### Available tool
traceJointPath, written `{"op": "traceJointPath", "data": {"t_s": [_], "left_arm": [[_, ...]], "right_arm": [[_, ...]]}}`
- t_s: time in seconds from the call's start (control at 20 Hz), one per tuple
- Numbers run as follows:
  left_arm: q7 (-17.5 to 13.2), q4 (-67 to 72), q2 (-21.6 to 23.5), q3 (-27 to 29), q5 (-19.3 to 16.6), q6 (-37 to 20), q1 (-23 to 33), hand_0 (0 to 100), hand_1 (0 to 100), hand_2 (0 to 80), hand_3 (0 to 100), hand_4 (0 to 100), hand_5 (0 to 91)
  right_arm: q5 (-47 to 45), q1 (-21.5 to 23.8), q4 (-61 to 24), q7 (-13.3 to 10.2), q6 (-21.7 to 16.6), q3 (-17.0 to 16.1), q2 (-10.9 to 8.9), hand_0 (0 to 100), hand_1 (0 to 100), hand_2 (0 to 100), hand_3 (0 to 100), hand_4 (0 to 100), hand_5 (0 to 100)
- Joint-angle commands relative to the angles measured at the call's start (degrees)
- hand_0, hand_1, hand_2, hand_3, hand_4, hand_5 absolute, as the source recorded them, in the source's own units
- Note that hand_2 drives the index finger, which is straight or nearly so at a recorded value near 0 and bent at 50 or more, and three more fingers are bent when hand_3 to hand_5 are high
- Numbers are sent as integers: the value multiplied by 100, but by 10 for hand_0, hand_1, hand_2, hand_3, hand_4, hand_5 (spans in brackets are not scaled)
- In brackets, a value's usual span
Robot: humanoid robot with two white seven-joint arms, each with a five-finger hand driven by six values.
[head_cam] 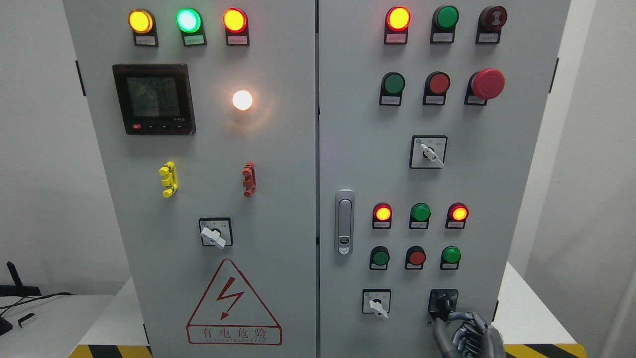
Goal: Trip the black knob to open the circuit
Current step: 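Close the right hand's fingers around the black rotary knob, then twist the black knob with the right hand to switch it over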
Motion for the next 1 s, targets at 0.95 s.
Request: {"op": "traceJointPath", "data": {"t_s": [0.95], "left_arm": [[2, 0, -4, 0, 26, 5, 0, 120, 389, 0, 0, 0, 0]], "right_arm": [[6, -41, 10, -3, 1, 7, 5, 412, 738, 537, 929, 987, 1000]]}}
